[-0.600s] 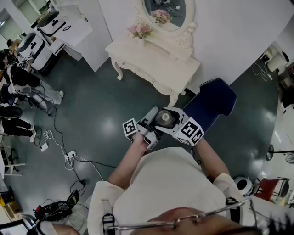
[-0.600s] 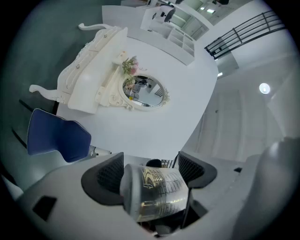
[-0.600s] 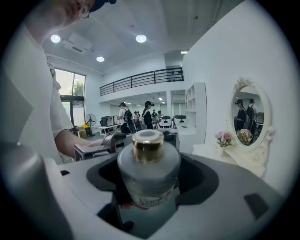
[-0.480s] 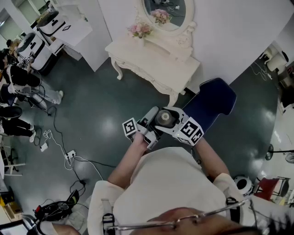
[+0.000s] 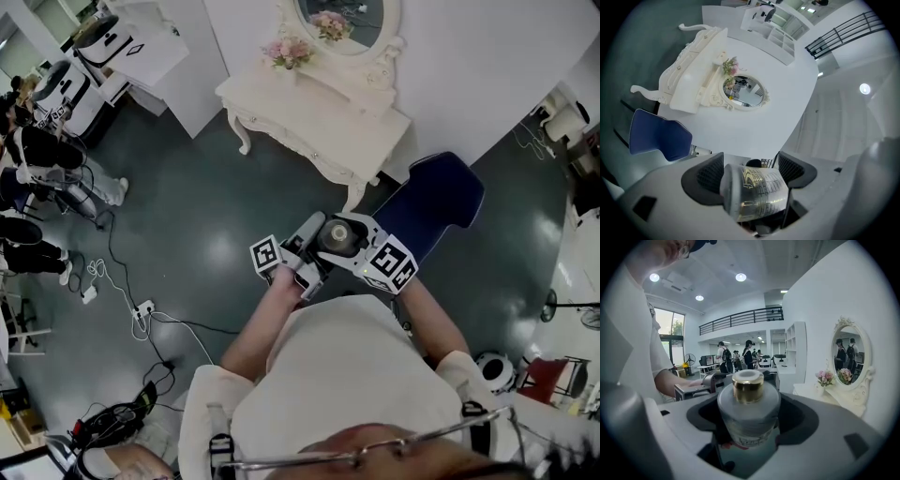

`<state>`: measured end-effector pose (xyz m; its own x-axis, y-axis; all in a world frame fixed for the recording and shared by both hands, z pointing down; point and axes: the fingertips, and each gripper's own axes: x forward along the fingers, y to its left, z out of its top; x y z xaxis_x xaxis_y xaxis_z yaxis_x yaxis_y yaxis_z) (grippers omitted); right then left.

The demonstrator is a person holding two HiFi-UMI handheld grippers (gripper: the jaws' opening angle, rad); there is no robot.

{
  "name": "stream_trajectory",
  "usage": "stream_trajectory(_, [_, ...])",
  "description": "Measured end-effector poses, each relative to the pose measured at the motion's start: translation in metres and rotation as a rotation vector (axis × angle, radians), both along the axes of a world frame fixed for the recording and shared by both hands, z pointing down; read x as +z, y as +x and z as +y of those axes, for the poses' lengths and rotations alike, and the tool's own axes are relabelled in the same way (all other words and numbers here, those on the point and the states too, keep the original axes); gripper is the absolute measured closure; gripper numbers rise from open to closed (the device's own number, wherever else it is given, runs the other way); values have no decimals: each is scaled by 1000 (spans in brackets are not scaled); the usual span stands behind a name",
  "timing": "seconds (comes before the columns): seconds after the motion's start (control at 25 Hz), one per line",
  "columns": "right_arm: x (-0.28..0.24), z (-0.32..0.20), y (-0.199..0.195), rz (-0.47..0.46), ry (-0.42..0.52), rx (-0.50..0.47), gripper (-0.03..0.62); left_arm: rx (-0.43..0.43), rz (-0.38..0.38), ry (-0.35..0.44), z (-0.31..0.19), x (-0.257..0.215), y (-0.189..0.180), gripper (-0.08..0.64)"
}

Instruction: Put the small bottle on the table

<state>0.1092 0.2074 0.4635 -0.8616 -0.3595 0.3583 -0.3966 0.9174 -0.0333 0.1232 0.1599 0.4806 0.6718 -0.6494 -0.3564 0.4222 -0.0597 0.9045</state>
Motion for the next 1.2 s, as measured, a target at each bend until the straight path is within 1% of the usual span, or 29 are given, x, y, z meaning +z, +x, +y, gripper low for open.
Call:
stream_trajectory(0.4, [4,8,-32,5,-8,3,247,-1,8,-9,9,4,-32,202])
stream_trajectory(0.68, [14,15,-76,-15,-22,0,247,-8,-6,-24,15,15,-77,202])
stream_trajectory(0.92, [25,24,-113,-11,-39,17,247,13,-18,-37,25,26,-112,202])
stream_trajectory(1.2, [26,16,-119,-4,-52,29,247,28,-6,-45,18,29,-117,202])
